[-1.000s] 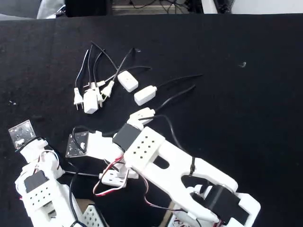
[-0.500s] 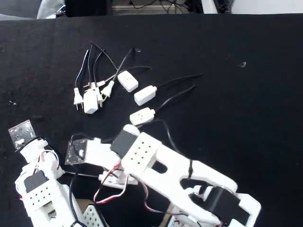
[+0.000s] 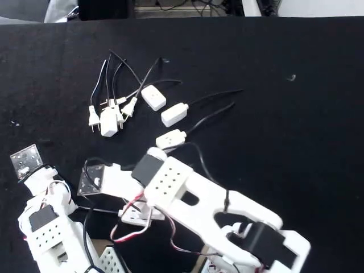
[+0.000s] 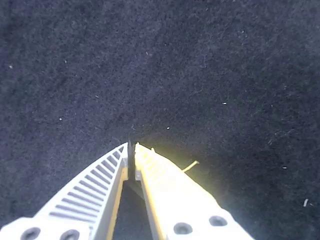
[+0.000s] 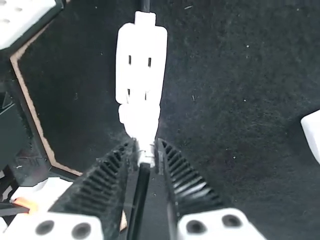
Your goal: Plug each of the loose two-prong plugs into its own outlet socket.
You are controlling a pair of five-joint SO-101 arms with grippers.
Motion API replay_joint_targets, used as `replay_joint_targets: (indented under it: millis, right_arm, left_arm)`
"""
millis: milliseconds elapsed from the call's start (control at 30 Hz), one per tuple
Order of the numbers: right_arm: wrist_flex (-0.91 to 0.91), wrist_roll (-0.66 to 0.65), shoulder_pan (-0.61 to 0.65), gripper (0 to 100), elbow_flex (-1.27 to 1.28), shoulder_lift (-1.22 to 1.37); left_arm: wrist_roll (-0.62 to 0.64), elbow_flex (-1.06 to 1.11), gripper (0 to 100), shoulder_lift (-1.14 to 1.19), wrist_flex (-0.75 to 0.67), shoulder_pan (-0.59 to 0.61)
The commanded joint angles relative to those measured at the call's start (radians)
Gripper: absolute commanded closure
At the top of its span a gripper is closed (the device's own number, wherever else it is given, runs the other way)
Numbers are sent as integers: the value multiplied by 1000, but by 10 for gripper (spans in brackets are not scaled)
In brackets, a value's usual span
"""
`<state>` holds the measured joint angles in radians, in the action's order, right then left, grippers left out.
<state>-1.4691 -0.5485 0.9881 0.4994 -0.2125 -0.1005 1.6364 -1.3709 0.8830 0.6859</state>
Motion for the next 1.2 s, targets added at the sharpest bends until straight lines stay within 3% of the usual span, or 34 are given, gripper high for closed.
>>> replay_joint_targets:
  millis: [0, 400, 900, 1167]
  right_arm:
    - [-15, -11, -3, 988, -97, 76]
    - [-20, 57, 74, 988, -188, 162]
    - [38, 74, 78, 988, -27, 71]
    - [100, 83, 109, 988, -27, 156]
  left_arm:
    - [8, -25, 967, -6, -15, 45]
    - [12, -24, 967, -6, -49, 102]
    - [11, -24, 967, -6, -48, 101]
    - [11, -24, 967, -6, -49, 101]
